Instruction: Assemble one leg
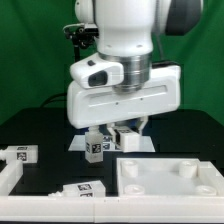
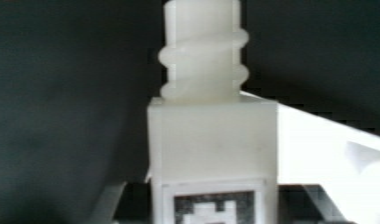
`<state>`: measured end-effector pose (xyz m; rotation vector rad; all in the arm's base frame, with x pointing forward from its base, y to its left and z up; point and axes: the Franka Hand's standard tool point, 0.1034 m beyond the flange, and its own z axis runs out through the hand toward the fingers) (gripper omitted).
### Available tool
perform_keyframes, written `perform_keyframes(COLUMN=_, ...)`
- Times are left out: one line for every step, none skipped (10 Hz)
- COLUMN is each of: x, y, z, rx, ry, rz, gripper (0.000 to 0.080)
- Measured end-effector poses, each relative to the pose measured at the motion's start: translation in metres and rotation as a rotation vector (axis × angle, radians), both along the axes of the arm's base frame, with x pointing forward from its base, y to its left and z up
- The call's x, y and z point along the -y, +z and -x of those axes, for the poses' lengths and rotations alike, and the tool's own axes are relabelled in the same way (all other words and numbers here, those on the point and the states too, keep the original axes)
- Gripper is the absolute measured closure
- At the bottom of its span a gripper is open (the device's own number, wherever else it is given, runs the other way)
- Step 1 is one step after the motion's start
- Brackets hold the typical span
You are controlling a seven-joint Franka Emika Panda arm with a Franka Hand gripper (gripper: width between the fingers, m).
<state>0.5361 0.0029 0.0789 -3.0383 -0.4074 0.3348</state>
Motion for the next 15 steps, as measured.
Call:
perform_keyframes(x=-0.002, y=-0.002, z=0.0, rx=0.004, ry=-0.006, rz=0.004, gripper=0.0517)
perform_keyframes(x=0.0, y=-0.002, z=0.0, rx=0.004, ry=-0.008, rz=0.004, gripper=0.0515)
perform_keyframes(x=0.0, y=-0.002, z=0.0, rx=0.004, ry=-0.008, rz=0.004, gripper=0.0515)
perform_keyframes(x=-0.002, y=-0.001, z=0.004, rx=-0.002, ry=-0.036, rz=0.009, gripper=0.0515)
perform_keyframes(x=-0.009, y=0.001, z=0.023, rx=-0.01, ry=-0.077, rz=0.017, gripper=0.0515)
perform_keyframes(x=-0.018, y=0.003, z=0.047, rx=-0.005, ry=-0.084, rz=0.017, gripper=0.0515)
perform_keyframes(x=-0.022, y=0.003, z=0.068, rx=0.011, ry=-0.081, rz=0.016, gripper=0.0515)
perform_keyframes(x=-0.024, y=-0.004, z=0.089, rx=0.004, ry=-0.093, rz=0.02, gripper=0.0515)
perform_keyframes(x=-0.026, y=-0.013, z=0.096, rx=-0.012, ry=-0.12, rz=0.03, gripper=0.0515)
perform_keyframes(x=-0.029, y=-0.017, z=0.096, rx=-0.017, ry=-0.139, rz=0.038, gripper=0.0515)
perform_keyframes(x=-0.028, y=-0.016, z=0.095, rx=-0.015, ry=-0.136, rz=0.036, gripper=0.0515)
perform_keyframes(x=-0.028, y=-0.016, z=0.095, rx=-0.016, ry=-0.136, rz=0.037, gripper=0.0515)
perform_keyframes(x=-0.03, y=-0.018, z=0.097, rx=-0.02, ry=-0.135, rz=0.038, gripper=0.0515)
perform_keyframes(x=-0.041, y=-0.027, z=0.099, rx=-0.007, ry=-0.186, rz=0.054, gripper=0.0515)
perform_keyframes(x=-0.056, y=-0.04, z=0.107, rx=-0.007, ry=-0.191, rz=0.062, gripper=0.0515)
